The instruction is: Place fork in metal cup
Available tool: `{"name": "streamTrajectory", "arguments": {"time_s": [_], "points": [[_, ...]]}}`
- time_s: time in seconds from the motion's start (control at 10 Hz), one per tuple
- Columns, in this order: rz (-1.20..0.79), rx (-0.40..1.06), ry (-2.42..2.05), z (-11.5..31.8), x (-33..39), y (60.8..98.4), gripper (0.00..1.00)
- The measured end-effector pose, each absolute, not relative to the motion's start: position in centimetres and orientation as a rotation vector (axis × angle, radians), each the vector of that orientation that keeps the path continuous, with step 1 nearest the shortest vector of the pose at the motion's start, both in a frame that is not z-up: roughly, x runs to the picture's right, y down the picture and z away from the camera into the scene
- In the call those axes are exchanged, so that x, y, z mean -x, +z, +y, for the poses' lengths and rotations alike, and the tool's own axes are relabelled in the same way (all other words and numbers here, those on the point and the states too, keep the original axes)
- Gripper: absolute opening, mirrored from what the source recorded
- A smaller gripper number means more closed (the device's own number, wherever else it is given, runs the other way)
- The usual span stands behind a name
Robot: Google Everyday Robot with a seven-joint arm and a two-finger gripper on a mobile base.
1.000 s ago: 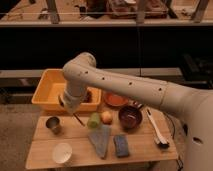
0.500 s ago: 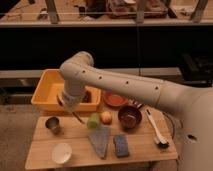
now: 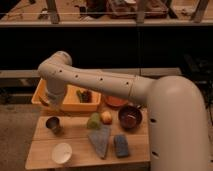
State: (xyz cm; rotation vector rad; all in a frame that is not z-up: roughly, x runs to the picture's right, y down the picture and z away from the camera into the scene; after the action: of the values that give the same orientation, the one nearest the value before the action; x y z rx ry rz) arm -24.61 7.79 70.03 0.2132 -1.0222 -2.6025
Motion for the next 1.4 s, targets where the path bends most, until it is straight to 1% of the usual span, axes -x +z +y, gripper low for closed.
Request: {"name": "streamTrajectory", "arguments": {"time_s": [0.3, 1.2, 1.4], "points": [[-1.05, -0.229, -2.655, 9.4, 25.9, 70.8, 0.0], [-1.174, -0.174, -2.73, 14.0, 28.5, 73.0, 0.0], [-1.186, -0.16, -2.734, 14.4, 28.6, 73.4, 0.0]]}}
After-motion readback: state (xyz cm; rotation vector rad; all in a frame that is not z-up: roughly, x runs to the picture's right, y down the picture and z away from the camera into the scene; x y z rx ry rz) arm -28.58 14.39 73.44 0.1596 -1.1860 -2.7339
